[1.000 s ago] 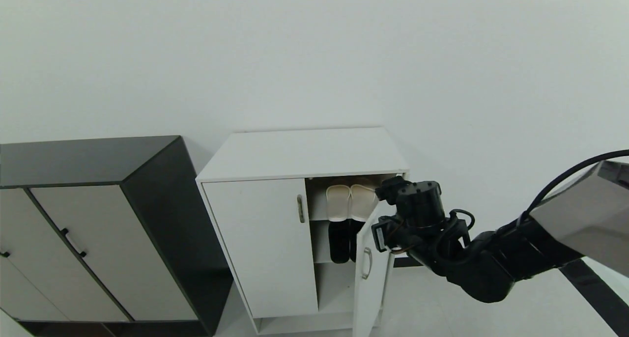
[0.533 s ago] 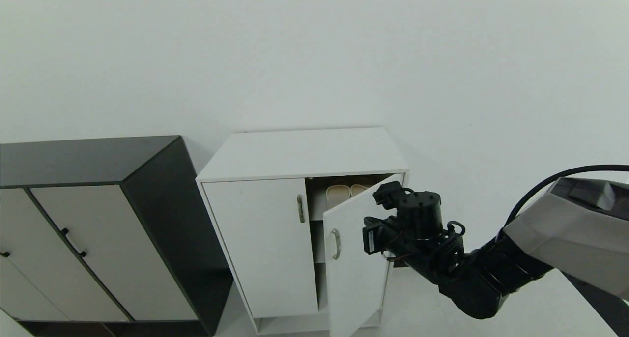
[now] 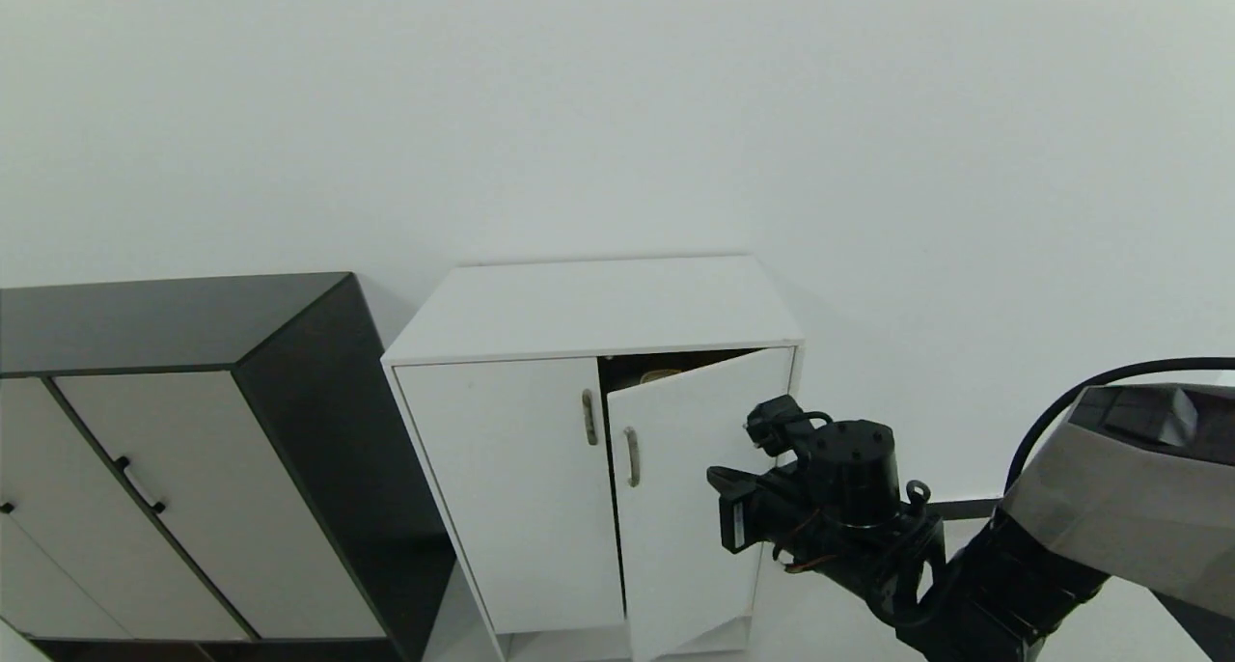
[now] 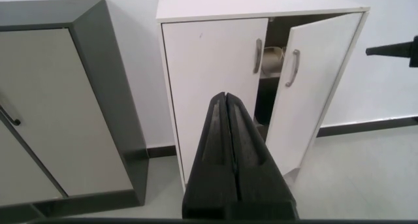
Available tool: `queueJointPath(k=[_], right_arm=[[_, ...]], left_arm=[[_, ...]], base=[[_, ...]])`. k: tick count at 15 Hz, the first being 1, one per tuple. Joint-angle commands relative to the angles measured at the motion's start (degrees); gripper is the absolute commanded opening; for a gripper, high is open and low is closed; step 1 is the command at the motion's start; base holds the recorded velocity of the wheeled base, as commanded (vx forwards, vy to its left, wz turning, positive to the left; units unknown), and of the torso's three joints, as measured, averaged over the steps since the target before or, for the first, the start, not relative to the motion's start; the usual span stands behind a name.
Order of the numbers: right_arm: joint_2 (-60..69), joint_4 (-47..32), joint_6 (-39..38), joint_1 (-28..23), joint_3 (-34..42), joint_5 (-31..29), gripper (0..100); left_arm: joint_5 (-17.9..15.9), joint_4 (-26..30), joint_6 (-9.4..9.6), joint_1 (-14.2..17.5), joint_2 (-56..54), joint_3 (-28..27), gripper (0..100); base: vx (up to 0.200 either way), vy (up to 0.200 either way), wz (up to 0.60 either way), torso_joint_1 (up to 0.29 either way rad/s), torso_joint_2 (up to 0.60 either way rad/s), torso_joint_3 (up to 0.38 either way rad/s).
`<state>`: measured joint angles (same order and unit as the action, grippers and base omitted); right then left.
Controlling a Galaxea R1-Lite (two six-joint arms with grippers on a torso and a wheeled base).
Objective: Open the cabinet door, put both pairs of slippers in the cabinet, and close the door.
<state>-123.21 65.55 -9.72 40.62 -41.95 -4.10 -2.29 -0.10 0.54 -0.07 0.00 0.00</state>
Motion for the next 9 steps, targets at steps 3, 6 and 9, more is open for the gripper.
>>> queueJointPath(k=[3, 6, 9], right_arm=[[0.16, 0.90, 0.05, 1.39, 0.90, -0.21, 0], [-1.15, 1.95, 0.22, 1.66, 0.64, 0.05, 0], [-4.49, 3.71, 0.31, 1.39, -1.12, 0.23, 0]], left_arm=[[0.01, 0.01, -0.01, -0.01, 0.09, 0.00, 0], [0.01, 0.01, -0.01, -0.01, 0.09, 0.00, 0], [0.01, 0.01, -0.01, -0.01, 0.09, 0.00, 0]], base=[[0.200, 0.000, 0.00, 0.005, 0.00, 0.001], [0.200, 0.000, 0.00, 0.004, 0.00, 0.004], [0.000, 0.000, 0.00, 0.000, 0.00, 0.000]])
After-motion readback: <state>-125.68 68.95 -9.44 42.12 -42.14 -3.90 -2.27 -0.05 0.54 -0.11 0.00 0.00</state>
